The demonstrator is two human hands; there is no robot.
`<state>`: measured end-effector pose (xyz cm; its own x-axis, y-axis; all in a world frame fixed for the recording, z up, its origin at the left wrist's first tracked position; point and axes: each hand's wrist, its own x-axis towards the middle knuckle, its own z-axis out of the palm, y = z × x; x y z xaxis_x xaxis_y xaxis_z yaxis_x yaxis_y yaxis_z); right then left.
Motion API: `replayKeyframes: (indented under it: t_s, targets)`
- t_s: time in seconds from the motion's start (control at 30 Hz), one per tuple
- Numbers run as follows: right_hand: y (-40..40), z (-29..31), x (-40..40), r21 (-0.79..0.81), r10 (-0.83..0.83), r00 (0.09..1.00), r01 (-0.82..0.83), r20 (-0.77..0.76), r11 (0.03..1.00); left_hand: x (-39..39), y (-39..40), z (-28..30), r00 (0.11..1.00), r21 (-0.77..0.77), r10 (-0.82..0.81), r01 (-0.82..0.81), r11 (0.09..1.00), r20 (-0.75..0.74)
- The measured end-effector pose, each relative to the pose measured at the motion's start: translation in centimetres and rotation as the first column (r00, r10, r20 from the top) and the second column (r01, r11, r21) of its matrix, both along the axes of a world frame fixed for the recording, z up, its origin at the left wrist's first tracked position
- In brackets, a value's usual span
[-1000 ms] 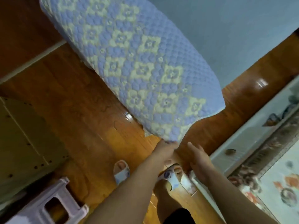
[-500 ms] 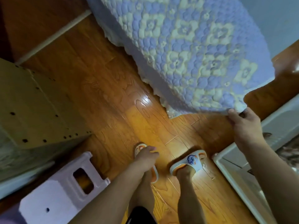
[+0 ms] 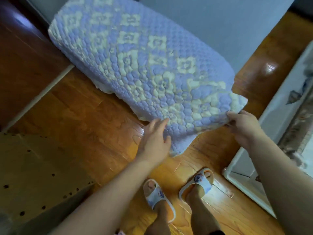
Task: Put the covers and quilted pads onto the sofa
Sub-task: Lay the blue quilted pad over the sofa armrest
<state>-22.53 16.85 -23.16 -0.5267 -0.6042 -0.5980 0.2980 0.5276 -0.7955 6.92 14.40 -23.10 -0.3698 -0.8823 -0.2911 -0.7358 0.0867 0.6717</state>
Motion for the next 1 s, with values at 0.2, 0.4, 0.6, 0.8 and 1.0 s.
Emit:
replayKeyframes:
  t_s: [0.2,0.4,0.6,0.8,1.0]
  targets:
    - [1.5,-3.8,-1.5,0.319,0.008,0.988,-0.056,0.152,0.946,-5.8,-9.8,0.1,0.777,0.204,-0.513,0.471,0.858,0.366]
    - [-5.6,-3.0,-6.7,0.161,-0.293,0.795,0.244,0.531,0.956,-6.1,-11.2,0.1,0.700,0.207,-0.567,0.535,0.819,0.434]
    - [-12.8,-4.2,-11.5,0.091,-0.280,0.943,0.268,0.181,0.959,-8.2,-12.0,1.6,0.655,0.210,-0.550,0.526,0.824,0.518]
    - [-13.6,-5.1,-14.2,0.096,-0.341,0.854,0.407,-0.394,0.908,-9.9,-11.7,2.2,0.562,0.268,-0.600,0.563,0.782,0.569]
    - [-13.4,-6.4,-10.9,0.292,0.032,0.827,0.161,-0.561,0.943,-12.2,-13.2,1.4,0.350,0.354,-0.645,0.613,0.706,0.679]
